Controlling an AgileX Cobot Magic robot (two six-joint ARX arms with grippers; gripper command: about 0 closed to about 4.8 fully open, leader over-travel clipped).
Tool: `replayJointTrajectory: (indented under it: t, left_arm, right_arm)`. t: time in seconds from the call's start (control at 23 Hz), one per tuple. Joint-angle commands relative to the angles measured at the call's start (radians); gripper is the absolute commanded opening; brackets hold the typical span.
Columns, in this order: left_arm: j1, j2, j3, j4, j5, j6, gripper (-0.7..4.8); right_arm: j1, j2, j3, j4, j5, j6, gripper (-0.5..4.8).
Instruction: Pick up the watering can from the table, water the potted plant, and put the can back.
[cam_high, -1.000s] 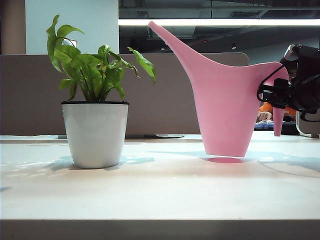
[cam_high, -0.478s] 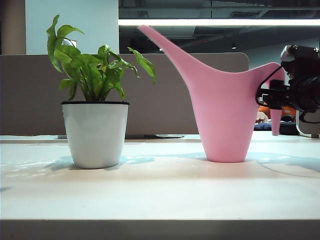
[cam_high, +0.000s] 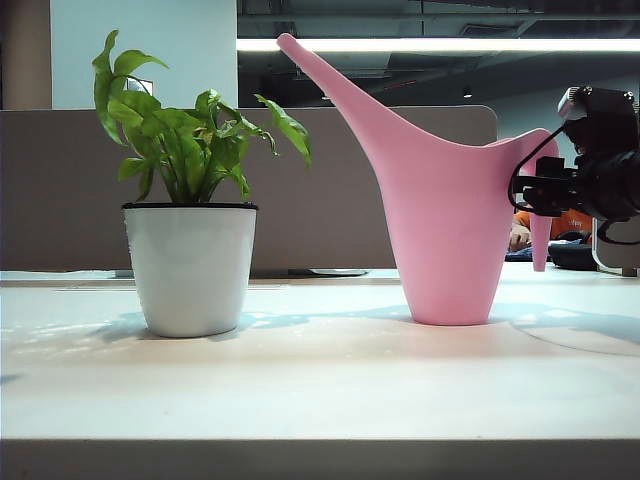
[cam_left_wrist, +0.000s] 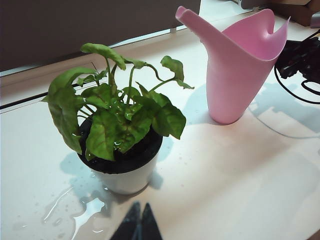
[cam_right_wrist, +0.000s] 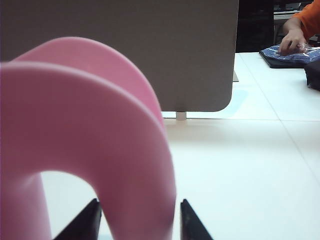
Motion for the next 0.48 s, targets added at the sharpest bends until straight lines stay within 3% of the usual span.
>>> replayJointTrajectory:
  t: [0.04, 0.48]
  left_arm:
    - [0.000, -0.002, 0.007, 0.007, -0.002, 0.001, -0.05]
    - [0.000, -0.003, 0.007, 0.009, 0.001, 0.001, -0.05]
  right_arm:
    - [0.000, -0.037, -0.005, -0.043, -0.002, -0.004, 2.22]
    - [-0.016, -0.215, -0.037, -0.292, -0.003, -0.014, 2.21]
